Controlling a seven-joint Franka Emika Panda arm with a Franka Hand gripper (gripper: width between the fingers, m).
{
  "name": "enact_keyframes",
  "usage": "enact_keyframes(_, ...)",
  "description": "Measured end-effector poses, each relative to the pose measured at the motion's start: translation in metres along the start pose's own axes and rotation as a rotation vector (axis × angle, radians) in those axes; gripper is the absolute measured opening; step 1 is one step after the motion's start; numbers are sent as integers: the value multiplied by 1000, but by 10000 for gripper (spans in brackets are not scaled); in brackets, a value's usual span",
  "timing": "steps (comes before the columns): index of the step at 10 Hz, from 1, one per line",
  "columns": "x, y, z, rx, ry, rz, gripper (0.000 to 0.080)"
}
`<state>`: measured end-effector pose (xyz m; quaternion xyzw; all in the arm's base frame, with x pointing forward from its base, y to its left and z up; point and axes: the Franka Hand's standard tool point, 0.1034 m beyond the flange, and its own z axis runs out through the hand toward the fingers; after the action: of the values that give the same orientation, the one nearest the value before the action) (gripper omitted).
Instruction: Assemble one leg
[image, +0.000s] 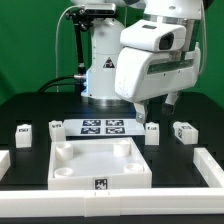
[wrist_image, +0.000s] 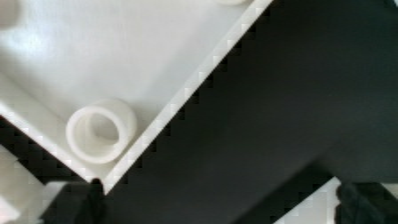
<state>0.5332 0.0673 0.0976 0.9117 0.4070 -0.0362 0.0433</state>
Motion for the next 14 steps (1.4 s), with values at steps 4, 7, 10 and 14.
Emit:
enact_keyframes(4, 0, 0, 0, 2, 0, 1, 650)
enact_keyframes(7, 0, -1, 1, 3, 0, 1, 650)
enact_keyframes(10, -7, 3, 1, 4, -2, -66, 650)
enact_keyframes(14, -52, 16, 25, 37, -12, -393, 650)
